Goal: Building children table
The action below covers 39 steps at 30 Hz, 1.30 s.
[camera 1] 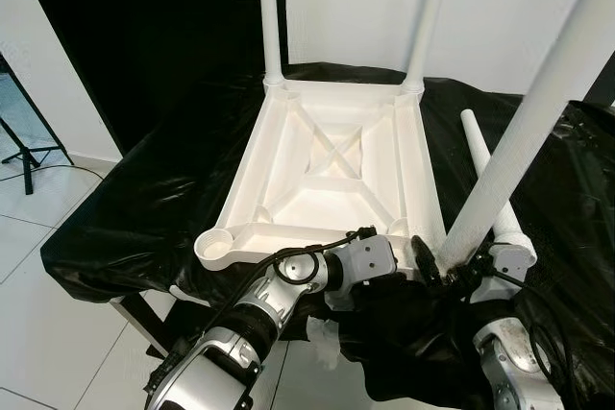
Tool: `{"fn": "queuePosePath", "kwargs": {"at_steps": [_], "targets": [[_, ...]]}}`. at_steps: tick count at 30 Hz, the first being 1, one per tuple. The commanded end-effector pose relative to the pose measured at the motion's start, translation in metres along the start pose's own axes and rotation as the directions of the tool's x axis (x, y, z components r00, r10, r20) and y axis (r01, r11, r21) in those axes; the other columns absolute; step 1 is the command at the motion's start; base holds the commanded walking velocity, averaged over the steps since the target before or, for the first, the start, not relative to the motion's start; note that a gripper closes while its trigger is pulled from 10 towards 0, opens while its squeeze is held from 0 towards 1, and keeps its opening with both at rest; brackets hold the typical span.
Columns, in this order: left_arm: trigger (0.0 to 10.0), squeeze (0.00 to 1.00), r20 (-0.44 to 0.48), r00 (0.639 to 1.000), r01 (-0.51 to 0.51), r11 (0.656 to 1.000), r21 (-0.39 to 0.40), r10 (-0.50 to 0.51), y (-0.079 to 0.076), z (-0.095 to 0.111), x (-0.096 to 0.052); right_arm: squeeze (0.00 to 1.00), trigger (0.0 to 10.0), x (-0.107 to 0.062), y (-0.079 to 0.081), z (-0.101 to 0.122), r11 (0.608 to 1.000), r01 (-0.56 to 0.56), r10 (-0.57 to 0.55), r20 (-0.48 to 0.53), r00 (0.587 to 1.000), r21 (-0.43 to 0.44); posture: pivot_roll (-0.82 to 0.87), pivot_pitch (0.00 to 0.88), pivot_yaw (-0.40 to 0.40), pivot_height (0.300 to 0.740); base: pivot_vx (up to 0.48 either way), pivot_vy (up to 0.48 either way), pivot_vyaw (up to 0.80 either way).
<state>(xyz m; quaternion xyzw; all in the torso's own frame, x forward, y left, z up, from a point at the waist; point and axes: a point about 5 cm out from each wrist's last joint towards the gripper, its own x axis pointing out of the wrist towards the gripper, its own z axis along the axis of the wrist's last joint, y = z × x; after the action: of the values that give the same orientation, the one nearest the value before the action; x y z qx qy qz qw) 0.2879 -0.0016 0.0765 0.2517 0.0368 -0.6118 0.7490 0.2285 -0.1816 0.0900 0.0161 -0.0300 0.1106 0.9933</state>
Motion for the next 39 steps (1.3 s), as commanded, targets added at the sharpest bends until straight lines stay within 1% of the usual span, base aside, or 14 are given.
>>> {"fn": "queuePosePath", "kwargs": {"at_steps": [1, 8, 11, 12, 19, 25, 26, 28, 29, 30, 31, 35, 38, 39], "targets": [[10.0, 0.00, -0.182, 0.982, 0.023, 0.993, -0.115, -0.044, -0.027, -0.042, -0.003, 0.00, 10.0, 0.005, 0.011, -0.004, 0.980, -0.196, 0.195, -0.052, 0.980, -0.028, 0.25, 0.000, -0.021, 0.740, 0.000, 0.000, 0.00], [10.0, 0.00, -0.177, 0.983, 0.018, 0.992, -0.122, -0.039, -0.028, -0.041, -0.002, 0.00, 10.0, 0.005, -0.009, -0.001, 0.916, -0.397, 0.383, -0.167, 0.908, -0.054, 0.24, 0.000, -0.031, 0.740, 0.000, 0.000, 0.00], [10.0, 0.00, -0.173, 0.984, 0.010, 0.993, -0.121, -0.031, -0.026, -0.039, -0.001, 0.00, 9.4, 0.003, -0.017, 0.000, 0.892, -0.449, 0.429, -0.205, 0.880, -0.058, 0.25, 0.000, -0.036, 0.740, 0.000, 0.000, 0.00], [10.0, 0.00, -0.173, 0.985, 0.007, 0.993, -0.121, -0.028, -0.025, -0.039, -0.001, 0.00, 0.0, 0.001, -0.017, 0.001, 0.882, -0.468, 0.448, -0.213, 0.868, -0.053, 0.25, 0.000, -0.037, 0.740, 0.000, 0.000, 0.00], [10.0, 0.00, -0.174, 0.984, 0.004, 0.992, -0.123, -0.026, -0.026, -0.040, -0.002, 0.00, 0.0, -0.006, -0.007, -0.004, 0.829, -0.559, 0.537, -0.242, 0.808, -0.027, 0.25, 0.000, -0.036, 0.740, 0.000, 0.000, 0.00], [10.0, 0.00, -0.183, 0.983, 0.004, 0.992, -0.126, -0.027, -0.027, -0.043, -0.005, 0.00, 0.0, -0.013, 0.012, -0.021, 0.859, -0.509, 0.509, -0.224, 0.831, 0.063, 0.26, 0.000, -0.036, 0.740, 0.000, 0.000, 0.00], [10.0, 0.00, -0.184, 0.983, 0.002, 0.992, -0.125, -0.026, -0.026, -0.044, -0.006, 0.00, 0.0, -0.011, 0.015, -0.023, 0.883, -0.463, 0.468, -0.211, 0.858, 0.073, 0.26, 0.000, -0.035, 0.740, 0.000, 0.000, 0.00], [10.0, 0.00, -0.187, 0.982, -0.006, 0.992, -0.122, -0.017, -0.023, -0.043, -0.007, 0.00, 0.0, 0.003, 0.010, -0.020, 0.977, -0.214, 0.212, -0.133, 0.968, 0.001, 0.25, 0.000, -0.030, 0.740, 0.000, 0.000, 0.00], [10.0, 0.00, -0.187, 0.982, -0.006, 0.992, -0.122, -0.017, -0.023, -0.043, -0.007, 0.00, 0.0, 0.003, 0.010, -0.020, 0.977, -0.214, 0.212, -0.133, 0.968, 0.001, 0.25, 0.000, -0.030, 0.740, 0.000, 0.000, 0.00], [10.0, 0.00, -0.187, 0.982, -0.015, 0.992, -0.122, -0.009, -0.021, -0.043, -0.008, 0.00, 0.0, 0.008, 0.001, -0.015, 0.999, -0.031, 0.029, -0.070, 0.997, -0.028, 0.26, 0.000, -0.032, 0.740, 0.000, 0.000, 0.00], [10.0, 0.00, -0.186, 0.982, -0.017, 0.992, -0.121, -0.006, -0.019, -0.042, -0.008, 0.00, 0.0, 0.008, -0.004, -0.013, 0.998, 0.051, -0.052, -0.052, 0.997, -0.023, 0.26, 0.000, -0.032, 0.740, 0.000, 0.000, 0.00], [10.0, 0.00, -0.185, 0.983, -0.018, 0.993, -0.119, -0.004, -0.018, -0.041, -0.008, 0.00, 0.0, 0.007, -0.006, -0.014, 0.990, 0.139, -0.139, -0.044, 0.989, -0.020, 0.26, 0.000, -0.030, 0.740, 0.000, 0.000, 0.00], [10.0, 0.00, -0.185, 0.983, -0.018, 0.993, -0.120, -0.005, -0.019, -0.042, -0.009, 0.00, 0.0, 0.008, 0.002, -0.015, 0.995, 0.096, -0.097, -0.044, 0.994, -0.021, 0.26, 0.000, -0.032, 0.740, 0.000, 0.000, 0.00], [10.0, 0.00, -0.185, 0.983, -0.019, 0.992, -0.122, -0.004, -0.019, -0.042, -0.009, 0.00, 1.3, 0.008, 0.003, -0.015, 0.996, 0.082, -0.083, -0.045, 0.995, -0.025, 0.26, 0.000, -0.032, 0.740, 0.000, 0.000, 0.00]]}}
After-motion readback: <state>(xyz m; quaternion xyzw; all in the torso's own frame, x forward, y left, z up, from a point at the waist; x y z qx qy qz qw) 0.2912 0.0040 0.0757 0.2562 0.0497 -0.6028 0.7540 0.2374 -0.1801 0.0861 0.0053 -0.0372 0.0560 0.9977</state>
